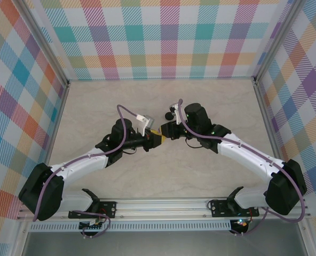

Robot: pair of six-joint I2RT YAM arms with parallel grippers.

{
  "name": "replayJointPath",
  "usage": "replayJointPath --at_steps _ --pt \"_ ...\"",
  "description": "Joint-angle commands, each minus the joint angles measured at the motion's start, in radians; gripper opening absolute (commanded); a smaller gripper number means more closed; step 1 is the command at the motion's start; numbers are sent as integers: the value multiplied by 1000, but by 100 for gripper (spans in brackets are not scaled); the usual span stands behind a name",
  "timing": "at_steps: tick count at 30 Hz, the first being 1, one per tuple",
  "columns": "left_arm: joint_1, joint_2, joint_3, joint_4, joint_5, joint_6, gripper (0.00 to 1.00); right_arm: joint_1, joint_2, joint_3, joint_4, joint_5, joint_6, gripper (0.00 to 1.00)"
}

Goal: Insert the wireless bluetooth earbuds into the charging case

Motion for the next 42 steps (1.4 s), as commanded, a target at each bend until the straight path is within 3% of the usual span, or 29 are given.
replayJointPath --at_steps 1,8,20,33,42 --pt "-12 -28 27 27 -6 -9 0 7 -26 -12 11 -25 -21 25" --pt "-12 -31 23 24 2 3 0 6 -25 -8 4 -30 -21 28" --pt "-11 -38 16 9 -3 16 0 8 -50 -3 -10 -18 -13 43" --pt "-10 -110 -9 -19 1 75 0 -31 -119 -16 -108 149 -5 42" --pt "-10 -123 6 -9 91 117 0 -175 -161 -90 -88 -21 21 37"
